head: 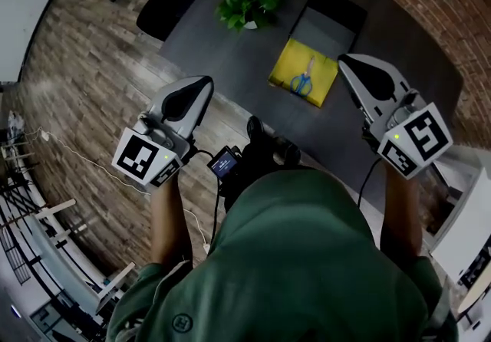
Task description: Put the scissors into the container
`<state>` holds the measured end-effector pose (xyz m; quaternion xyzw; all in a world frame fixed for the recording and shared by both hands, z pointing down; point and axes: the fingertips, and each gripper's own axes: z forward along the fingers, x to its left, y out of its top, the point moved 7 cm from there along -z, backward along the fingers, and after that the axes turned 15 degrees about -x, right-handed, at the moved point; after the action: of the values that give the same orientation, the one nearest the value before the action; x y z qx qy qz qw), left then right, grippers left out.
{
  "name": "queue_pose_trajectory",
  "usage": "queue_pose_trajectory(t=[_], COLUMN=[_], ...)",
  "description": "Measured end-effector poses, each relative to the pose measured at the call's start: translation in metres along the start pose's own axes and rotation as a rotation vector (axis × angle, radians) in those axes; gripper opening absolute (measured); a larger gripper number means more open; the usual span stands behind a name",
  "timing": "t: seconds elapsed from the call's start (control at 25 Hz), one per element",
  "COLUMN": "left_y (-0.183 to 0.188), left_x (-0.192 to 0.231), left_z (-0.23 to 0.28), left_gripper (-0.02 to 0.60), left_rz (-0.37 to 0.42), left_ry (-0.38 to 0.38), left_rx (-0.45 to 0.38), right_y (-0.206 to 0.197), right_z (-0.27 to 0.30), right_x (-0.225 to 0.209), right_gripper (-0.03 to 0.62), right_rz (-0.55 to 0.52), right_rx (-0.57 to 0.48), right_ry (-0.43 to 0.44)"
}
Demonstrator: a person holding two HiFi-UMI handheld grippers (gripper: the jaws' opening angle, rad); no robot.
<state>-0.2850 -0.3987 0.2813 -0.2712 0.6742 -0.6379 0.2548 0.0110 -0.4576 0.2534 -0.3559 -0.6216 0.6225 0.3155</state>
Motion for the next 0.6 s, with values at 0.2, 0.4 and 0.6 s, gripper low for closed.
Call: queue_pose_trajectory(t=[0.2,0.4,0.6], left_y=[0.011,0.018,0.018], left_x=[-0.012,-0.023,-0.032], left_z=[-0.017,-0.032,-0.046], left_gripper=[0.0,0.0,0.0], left_rz=[0.032,0.053,0.059], left_ry=[0.04,0.07,0.093], left_rx=[-0.01,-0.017,-0.015], right_y=[0.019,0.025,0.022], right_z=[-0.017,-0.035,-0.052], right_x=[0.013,0.024,0.034], right_gripper=[0.005,0.005,0.005], right_rz=[-0.028,-0.041,-0.037], right_rx=[-0.036,-0.049,-0.046], right_ry=[0.02,0.019,0.012])
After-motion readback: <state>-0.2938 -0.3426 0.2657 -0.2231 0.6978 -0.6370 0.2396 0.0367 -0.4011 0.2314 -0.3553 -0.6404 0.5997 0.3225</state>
